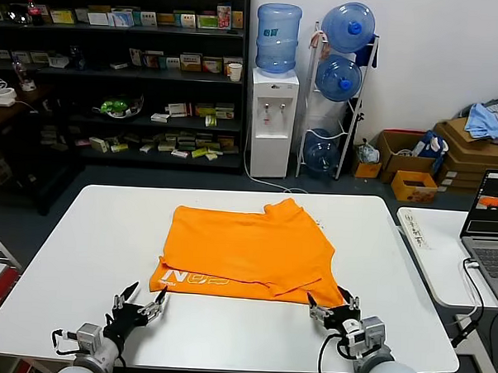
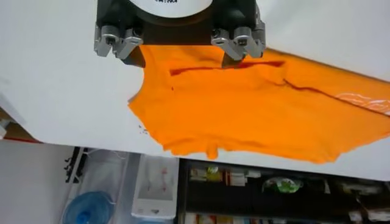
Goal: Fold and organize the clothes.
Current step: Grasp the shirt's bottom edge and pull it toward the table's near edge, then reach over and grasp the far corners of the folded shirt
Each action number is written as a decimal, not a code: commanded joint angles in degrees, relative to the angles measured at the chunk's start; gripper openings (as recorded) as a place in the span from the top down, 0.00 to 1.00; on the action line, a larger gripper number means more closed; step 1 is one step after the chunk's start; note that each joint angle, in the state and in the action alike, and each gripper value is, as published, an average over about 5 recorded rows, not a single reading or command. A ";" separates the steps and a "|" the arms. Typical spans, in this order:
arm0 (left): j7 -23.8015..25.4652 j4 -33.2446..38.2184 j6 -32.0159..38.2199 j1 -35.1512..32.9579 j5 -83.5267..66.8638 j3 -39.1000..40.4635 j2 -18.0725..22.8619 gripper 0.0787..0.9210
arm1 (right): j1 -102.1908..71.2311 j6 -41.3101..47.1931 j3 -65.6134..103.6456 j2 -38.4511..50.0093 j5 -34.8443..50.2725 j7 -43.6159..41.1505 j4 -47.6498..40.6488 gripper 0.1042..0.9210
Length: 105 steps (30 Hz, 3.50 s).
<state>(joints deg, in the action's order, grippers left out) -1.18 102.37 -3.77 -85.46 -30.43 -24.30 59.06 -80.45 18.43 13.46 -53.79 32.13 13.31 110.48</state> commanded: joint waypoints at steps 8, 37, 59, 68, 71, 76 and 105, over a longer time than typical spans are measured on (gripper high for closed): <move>1.08 -2.60 -0.48 1.50 -0.56 -0.20 1.26 0.12 | -2.00 0.43 0.31 -0.57 0.76 0.62 -0.41 0.12; 0.00 2.41 -1.25 -1.42 -5.70 1.04 -3.22 0.97 | -4.58 0.91 0.74 1.85 3.23 4.16 4.59 0.98; -3.76 18.42 -5.74 -22.99 -15.12 -6.97 -16.53 0.99 | -27.74 2.40 10.95 7.97 8.13 10.76 19.45 0.98; -6.27 21.58 -8.34 -23.60 -16.23 -8.40 -17.17 0.94 | -23.40 4.70 10.44 8.21 7.89 13.13 19.49 0.89; -7.27 22.46 -6.80 -18.58 -16.61 -8.15 -16.73 0.85 | -17.75 1.56 9.71 8.93 6.91 11.73 20.28 0.78; -8.99 18.86 -4.43 -3.61 -17.37 -5.87 -16.23 0.67 | -1.01 -2.46 6.82 10.07 8.03 9.69 16.89 0.60; -5.52 -24.76 -13.49 41.86 -24.05 21.59 -5.14 0.12 | 54.48 11.88 -24.39 -12.73 20.96 7.96 -39.72 0.12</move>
<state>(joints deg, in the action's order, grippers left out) -7.53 86.03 -15.66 -50.08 -53.71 -6.98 51.65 -33.14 28.41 -6.90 -62.18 52.96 22.99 81.78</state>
